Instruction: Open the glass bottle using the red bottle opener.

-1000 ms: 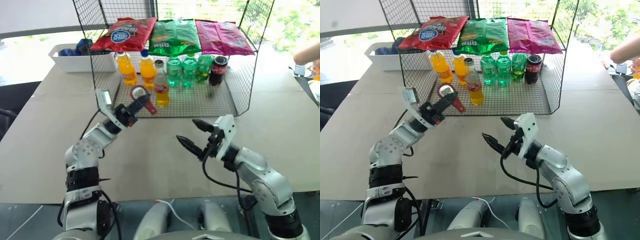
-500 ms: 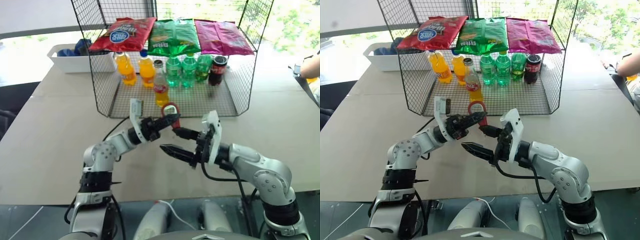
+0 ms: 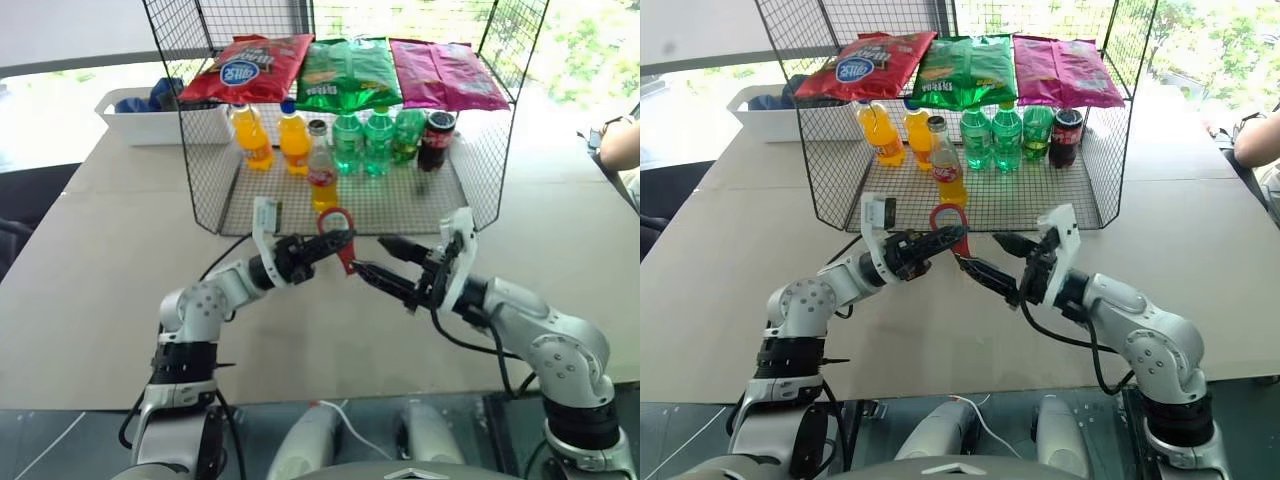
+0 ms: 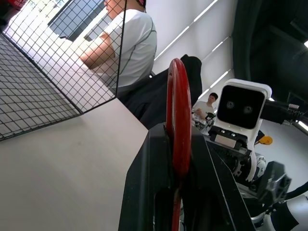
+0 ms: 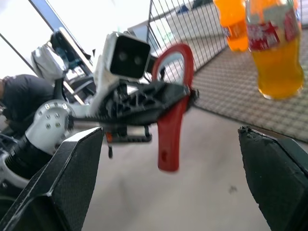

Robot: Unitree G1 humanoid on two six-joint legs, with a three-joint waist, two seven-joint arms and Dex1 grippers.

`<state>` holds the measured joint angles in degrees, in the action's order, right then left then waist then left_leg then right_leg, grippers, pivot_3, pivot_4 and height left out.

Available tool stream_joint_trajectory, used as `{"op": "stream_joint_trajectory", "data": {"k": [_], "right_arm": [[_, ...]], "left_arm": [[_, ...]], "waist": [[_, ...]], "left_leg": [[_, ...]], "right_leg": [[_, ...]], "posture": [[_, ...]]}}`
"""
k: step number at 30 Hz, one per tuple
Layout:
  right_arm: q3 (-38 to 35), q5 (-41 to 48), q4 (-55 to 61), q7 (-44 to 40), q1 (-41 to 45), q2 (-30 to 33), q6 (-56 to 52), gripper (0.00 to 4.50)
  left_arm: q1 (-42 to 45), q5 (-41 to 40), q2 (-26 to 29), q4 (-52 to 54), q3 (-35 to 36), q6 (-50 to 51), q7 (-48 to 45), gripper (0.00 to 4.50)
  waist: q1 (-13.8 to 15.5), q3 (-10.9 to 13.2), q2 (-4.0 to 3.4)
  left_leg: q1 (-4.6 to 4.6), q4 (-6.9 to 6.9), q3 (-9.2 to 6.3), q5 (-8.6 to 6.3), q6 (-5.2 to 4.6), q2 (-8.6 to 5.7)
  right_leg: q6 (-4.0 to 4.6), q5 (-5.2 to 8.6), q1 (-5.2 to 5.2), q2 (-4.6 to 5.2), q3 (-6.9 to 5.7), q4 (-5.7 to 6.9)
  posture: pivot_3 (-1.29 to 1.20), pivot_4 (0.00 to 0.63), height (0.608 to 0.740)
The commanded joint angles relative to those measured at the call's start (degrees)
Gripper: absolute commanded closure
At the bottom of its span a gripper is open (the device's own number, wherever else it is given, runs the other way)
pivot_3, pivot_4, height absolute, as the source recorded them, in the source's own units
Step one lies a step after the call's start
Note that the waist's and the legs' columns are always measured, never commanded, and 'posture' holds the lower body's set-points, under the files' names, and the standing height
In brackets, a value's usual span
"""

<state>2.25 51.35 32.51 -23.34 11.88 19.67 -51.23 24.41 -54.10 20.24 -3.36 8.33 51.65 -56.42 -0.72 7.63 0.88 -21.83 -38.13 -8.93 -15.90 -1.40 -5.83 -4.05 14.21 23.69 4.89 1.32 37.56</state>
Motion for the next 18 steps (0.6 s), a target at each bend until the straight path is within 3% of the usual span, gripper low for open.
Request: {"op": "stream_joint_trajectory", "data": {"k": [1, 18], "right_arm": [[2.9, -0.4, -0.2, -1.0, -0.2, 0.0, -0.6, 0.0], [5.2, 2.2, -1.8, -0.1, 0.9, -5.0, -2.6, 0.0]], "left_arm": [[1.3, -0.7, -0.2, 0.8, -0.6, -0.3, -2.1, 4.41], [-1.0, -2.5, 0.1, 3.8, -1.1, 3.1, -4.3, 4.41]], "waist": [[-0.1, 0.0, 0.0], [0.0, 0.0, 0.0]], "left_leg": [[0.0, 0.0, 0.01, 0.0, 0.0, 0.0], [0.01, 0.01, 0.03, -0.01, -0.02, 0.02]], "right_leg": [[0.0, 0.0, 0.0, 0.02, 0.01, 0.0], [0.0, 0.0, 0.02, 0.02, 0.04, -0.02]], "posture": [[0.0, 0.15, 0.74], [0.0, 0.15, 0.74]]}}
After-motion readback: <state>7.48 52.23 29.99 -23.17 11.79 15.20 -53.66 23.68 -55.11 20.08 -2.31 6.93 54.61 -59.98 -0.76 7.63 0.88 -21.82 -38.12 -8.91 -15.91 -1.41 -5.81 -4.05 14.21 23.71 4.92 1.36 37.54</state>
